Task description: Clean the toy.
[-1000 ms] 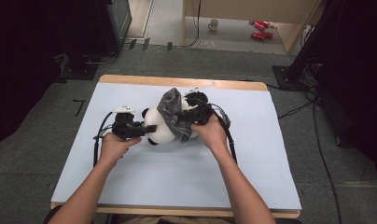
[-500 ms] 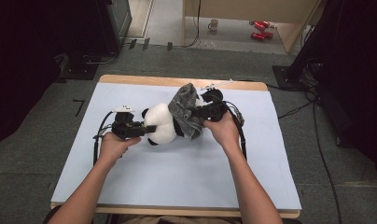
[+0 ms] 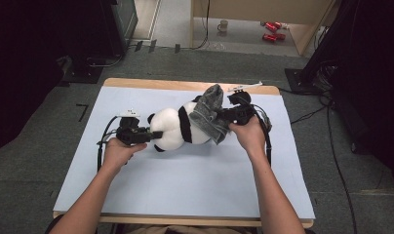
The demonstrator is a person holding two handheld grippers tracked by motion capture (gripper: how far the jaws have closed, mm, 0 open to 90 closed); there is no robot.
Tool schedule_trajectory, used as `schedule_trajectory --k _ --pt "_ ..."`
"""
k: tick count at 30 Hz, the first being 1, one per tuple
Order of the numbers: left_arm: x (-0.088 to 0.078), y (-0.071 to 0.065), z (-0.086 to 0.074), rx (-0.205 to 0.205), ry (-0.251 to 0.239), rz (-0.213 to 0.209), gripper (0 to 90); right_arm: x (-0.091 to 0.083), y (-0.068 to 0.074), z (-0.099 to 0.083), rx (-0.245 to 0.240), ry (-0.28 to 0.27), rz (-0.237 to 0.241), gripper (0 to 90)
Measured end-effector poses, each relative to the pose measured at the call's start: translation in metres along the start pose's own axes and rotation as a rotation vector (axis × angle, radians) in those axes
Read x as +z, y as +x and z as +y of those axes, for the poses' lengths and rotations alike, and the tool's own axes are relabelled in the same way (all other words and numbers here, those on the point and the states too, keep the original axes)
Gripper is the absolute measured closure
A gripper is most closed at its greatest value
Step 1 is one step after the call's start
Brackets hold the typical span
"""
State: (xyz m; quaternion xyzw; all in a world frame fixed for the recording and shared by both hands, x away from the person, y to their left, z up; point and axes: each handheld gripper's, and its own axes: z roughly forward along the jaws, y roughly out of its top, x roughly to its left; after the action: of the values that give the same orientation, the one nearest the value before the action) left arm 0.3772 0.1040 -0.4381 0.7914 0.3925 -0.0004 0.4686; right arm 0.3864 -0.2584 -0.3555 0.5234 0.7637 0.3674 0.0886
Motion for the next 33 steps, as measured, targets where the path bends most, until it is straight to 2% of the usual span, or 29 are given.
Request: schedule_trajectory --k 2,4,9,12,16,22,27,33 --pt "0.000 0.000 0.000 -0.006 -0.005 -0.002 62.1 -0.005 -0.002 0.000 0.014 -0.011 0.002 80.3" --pt "0.001 0.001 0.000 -0.010 -0.006 -0.004 62.1 -0.011 0.001 0.001 0.011 -0.026 0.026 80.4" --pt "0.001 0.000 0.000 -0.013 -0.005 -0.005 62.1 -0.021 0.025 0.008 -0.034 -0.061 0.114 80.6" --pt "0.001 0.000 0.000 -0.014 -0.003 -0.005 62.1 -0.019 0.042 0.013 -0.062 -0.058 0.158 80.6" --pt "0.000 0.001 0.000 -0.015 -0.003 -0.006 62.0 -0.009 0.062 0.017 -0.087 -0.045 0.225 80.6" --pt "0.001 0.001 0.000 -0.025 -0.005 -0.009 61.9 0.015 0.091 0.019 -0.144 -0.014 0.277 80.6" --pt "0.001 0.002 0.000 -0.029 -0.004 -0.010 61.8 0.034 0.110 0.019 -0.165 0.011 0.300 80.6" --pt "0.000 0.002 0.000 -0.029 0.000 -0.012 61.7 0.055 0.121 0.016 -0.173 0.034 0.305 80.6"
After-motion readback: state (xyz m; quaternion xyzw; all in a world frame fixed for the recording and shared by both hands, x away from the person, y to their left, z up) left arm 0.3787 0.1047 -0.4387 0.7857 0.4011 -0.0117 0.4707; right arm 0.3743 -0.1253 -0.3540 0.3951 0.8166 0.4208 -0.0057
